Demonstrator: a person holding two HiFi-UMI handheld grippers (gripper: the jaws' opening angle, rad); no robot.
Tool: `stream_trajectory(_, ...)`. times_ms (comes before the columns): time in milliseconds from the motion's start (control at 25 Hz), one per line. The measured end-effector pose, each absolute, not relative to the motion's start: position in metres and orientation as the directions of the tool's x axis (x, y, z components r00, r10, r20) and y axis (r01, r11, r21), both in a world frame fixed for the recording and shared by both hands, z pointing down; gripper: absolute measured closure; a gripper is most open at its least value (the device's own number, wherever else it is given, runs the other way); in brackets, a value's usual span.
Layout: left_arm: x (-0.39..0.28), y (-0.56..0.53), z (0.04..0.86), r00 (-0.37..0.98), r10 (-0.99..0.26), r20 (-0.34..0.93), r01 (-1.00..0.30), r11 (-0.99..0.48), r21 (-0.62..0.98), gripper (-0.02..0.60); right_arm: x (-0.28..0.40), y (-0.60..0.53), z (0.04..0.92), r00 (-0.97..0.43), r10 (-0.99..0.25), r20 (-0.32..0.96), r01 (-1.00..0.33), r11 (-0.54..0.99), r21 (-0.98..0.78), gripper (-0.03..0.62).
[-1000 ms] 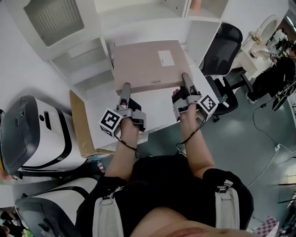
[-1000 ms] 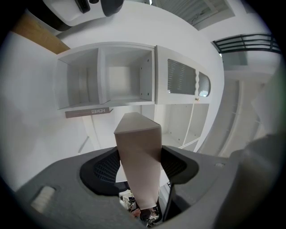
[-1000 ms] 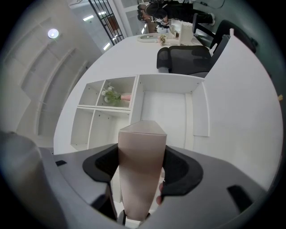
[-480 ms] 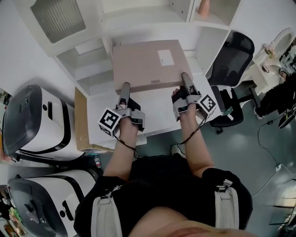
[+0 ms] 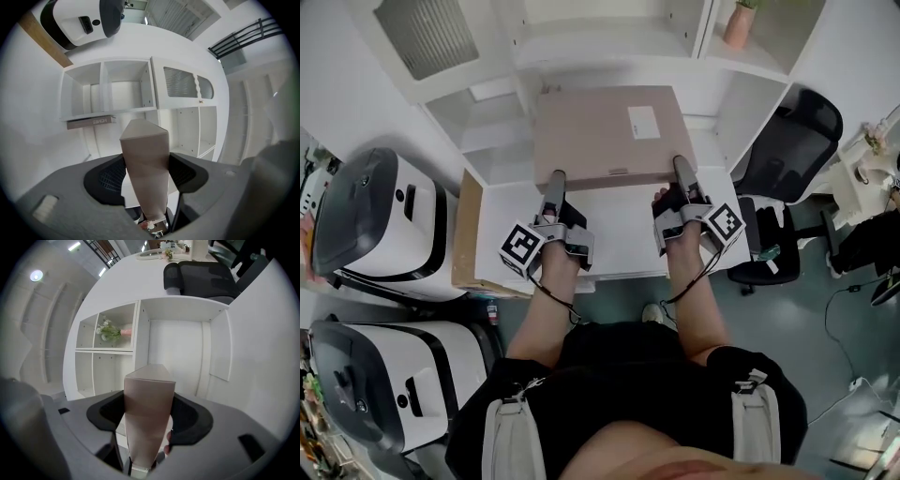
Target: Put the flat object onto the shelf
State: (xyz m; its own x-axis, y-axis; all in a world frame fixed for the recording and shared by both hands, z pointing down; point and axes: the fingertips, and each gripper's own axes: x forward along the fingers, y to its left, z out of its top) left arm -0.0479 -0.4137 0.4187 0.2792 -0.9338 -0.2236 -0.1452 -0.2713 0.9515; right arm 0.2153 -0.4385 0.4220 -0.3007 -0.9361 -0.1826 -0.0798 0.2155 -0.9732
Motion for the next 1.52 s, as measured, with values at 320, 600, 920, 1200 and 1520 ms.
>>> stream_trajectory(320, -0.054, -0.412, 0.410, 0.237, -0.936, -0.259, -0.124, -0.294, 0.948, 0.290, 0.208, -0.441, 0.408, -0.352, -0.913, -0.205, -0.098, 0.254, -0.962, 0.307)
stream_trajectory(600, -0.055, -0.407, 0.388, 0.244, -0.927, -0.286, -0.126, -0.323, 0.938, 0.288, 0.203, -0.436, 0.390, -0.363, -0.896, -0.257, -0.085, 0.306, -0.948, 0.307)
stream_trajectory(920, -0.056, -0.404, 0.368, 0.250, -0.902, -0.352, -0.123, -0.390, 0.913, 0.289, 0.204, -0.429, 0.370, -0.348, -0.885, -0.310, -0.090, 0.361, -0.928, 0.307)
stream_trajectory(1200, -0.057, -0.405, 0.354, 0.254, -0.891, -0.377, -0.118, -0.415, 0.902, 0.288, 0.205, -0.425, 0.356, -0.337, -0.881, -0.332, -0.102, 0.385, -0.917, 0.307)
stream_trajectory(1520, -0.058, -0.408, 0.329, 0.256, -0.876, -0.409, -0.130, -0.451, 0.883, 0.288, 0.204, -0.427, 0.333, -0.331, -0.868, -0.370, -0.088, 0.418, -0.904, 0.307)
